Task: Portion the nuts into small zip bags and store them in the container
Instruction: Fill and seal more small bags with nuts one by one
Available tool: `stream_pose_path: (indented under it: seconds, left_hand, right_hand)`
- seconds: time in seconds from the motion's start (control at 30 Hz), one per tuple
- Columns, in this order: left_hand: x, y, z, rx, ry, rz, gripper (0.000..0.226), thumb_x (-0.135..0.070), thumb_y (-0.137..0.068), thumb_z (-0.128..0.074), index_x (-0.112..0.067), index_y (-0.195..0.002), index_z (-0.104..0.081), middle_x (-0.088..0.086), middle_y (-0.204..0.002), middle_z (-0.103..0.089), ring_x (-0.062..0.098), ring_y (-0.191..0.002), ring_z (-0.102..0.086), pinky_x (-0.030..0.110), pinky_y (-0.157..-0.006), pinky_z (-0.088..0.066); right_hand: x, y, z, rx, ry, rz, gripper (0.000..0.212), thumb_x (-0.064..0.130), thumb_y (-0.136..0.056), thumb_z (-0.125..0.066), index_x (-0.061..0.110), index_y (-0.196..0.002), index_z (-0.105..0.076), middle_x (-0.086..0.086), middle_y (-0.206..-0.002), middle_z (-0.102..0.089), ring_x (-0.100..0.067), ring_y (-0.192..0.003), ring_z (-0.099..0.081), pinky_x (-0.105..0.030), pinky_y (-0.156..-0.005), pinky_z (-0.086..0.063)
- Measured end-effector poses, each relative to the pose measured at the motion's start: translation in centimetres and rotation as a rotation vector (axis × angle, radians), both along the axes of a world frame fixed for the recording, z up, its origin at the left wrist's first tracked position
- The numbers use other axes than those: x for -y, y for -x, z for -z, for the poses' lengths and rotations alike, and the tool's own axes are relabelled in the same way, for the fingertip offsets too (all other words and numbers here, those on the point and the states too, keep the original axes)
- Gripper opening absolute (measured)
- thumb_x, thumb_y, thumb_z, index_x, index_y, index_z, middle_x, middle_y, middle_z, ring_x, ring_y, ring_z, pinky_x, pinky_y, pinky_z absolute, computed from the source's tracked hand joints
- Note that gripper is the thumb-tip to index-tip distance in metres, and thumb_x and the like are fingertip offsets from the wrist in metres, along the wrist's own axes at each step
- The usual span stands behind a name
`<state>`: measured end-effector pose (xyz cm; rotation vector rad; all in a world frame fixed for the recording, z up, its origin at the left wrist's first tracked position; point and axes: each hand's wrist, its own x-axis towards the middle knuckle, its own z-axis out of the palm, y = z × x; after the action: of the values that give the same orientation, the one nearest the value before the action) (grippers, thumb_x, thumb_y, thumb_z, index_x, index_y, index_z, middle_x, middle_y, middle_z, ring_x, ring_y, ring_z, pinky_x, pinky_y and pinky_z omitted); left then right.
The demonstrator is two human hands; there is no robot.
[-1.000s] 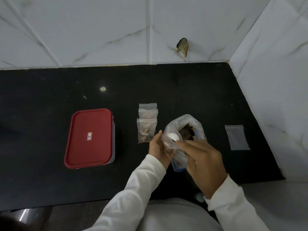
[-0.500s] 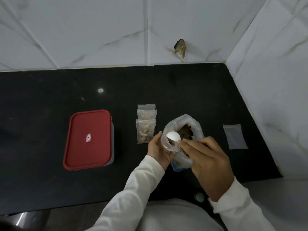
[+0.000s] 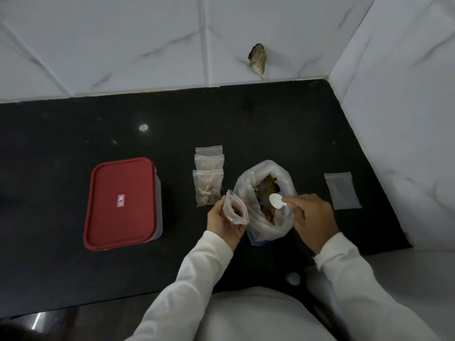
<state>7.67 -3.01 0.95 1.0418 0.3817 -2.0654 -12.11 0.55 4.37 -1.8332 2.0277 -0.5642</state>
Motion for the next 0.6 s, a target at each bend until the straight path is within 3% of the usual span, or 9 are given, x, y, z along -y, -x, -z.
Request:
stream_pose_path:
  seconds: [0.17, 0.23, 0.3, 0.37, 0.47, 0.53, 0.6]
  left_hand:
    - [-0.2, 0.5, 0.4, 0.022, -0.010, -0.021, 0.025, -0.033, -0.092, -0.057, -0.011, -0.086, -0.066, 0.003, -0.071, -0.065, 0.015, -0.056, -0.064, 0.025, -0.047, -0.054]
    - [-0.3, 0.7, 0.8, 0.037, -0.014, -0.029, 0.025, -0.034, -0.091, -0.056, -0.012, -0.084, -0.066, 0.003, -0.072, -0.065, 0.015, -0.059, -0.063, 0.025, -0.048, -0.054]
    - [-0.2, 0.8, 1.3, 0.050, -0.014, -0.031, 0.025, -0.035, -0.090, -0.056, -0.013, -0.083, -0.065, 0.003, -0.076, -0.063, 0.015, -0.063, -0.062, 0.025, -0.051, -0.054]
    - [-0.2, 1.0, 1.6, 0.057, -0.004, -0.034, 0.024, -0.035, -0.089, -0.056, -0.013, -0.082, -0.064, 0.003, -0.078, -0.062, 0.015, -0.063, -0.061, 0.025, -0.053, -0.054]
    - [-0.2, 1.5, 1.2, 0.084, 0.001, -0.038, 0.028, -0.034, -0.094, -0.054, -0.010, -0.083, -0.065, 0.005, -0.069, -0.066, 0.017, -0.057, -0.065, 0.025, -0.052, -0.054]
    - [-0.3, 1.8, 0.7, 0.099, 0.003, -0.039, 0.032, -0.034, -0.096, -0.052, -0.010, -0.081, -0.066, 0.006, -0.064, -0.067, 0.017, -0.053, -0.066, 0.025, -0.051, -0.054]
    - [-0.3, 2.0, 0.5, 0.106, -0.005, -0.054, 0.036, -0.033, -0.097, -0.051, -0.009, -0.077, -0.067, 0.006, -0.062, -0.067, 0.017, -0.052, -0.066, 0.025, -0.050, -0.053]
  right_hand:
    - [0.4, -1.5, 0.4, 0.090, -0.155, -0.041, 0.031, -0.011, -0.083, -0.056, 0.003, -0.105, -0.074, -0.014, -0.097, -0.066, -0.028, -0.094, -0.058, -0.014, -0.078, -0.036]
    - [0.5, -1.6, 0.5, 0.033, -0.176, -0.114, 0.028, -0.008, -0.084, -0.058, 0.001, -0.106, -0.073, -0.014, -0.100, -0.066, -0.029, -0.097, -0.058, -0.019, -0.081, -0.039]
    - [0.7, -1.2, 0.4, -0.163, -0.309, -0.288, 0.028, 0.004, -0.089, -0.060, 0.006, -0.115, -0.069, -0.012, -0.115, -0.064, -0.029, -0.112, -0.056, -0.031, -0.095, -0.039]
    - [0.7, -0.9, 0.1, -0.280, -0.390, -0.365, 0.028, 0.011, -0.091, -0.059, 0.011, -0.118, -0.067, -0.007, -0.121, -0.062, -0.026, -0.117, -0.052, -0.032, -0.100, -0.037]
    - [0.2, -1.4, 0.5, -0.243, -0.278, -0.368, 0.021, 0.006, -0.084, -0.063, 0.010, -0.102, -0.072, -0.009, -0.104, -0.066, -0.029, -0.103, -0.058, -0.036, -0.088, -0.046]
    - [0.2, -1.7, 0.5, -0.215, -0.319, -0.367, 0.018, 0.012, -0.089, -0.060, 0.011, -0.103, -0.072, -0.006, -0.104, -0.065, -0.024, -0.102, -0.059, -0.031, -0.089, -0.045]
    - [0.2, -1.3, 0.9, -0.009, -0.266, -0.252, 0.017, 0.013, -0.089, -0.058, 0.010, -0.092, -0.075, -0.003, -0.093, -0.071, -0.022, -0.089, -0.066, -0.032, -0.083, -0.051]
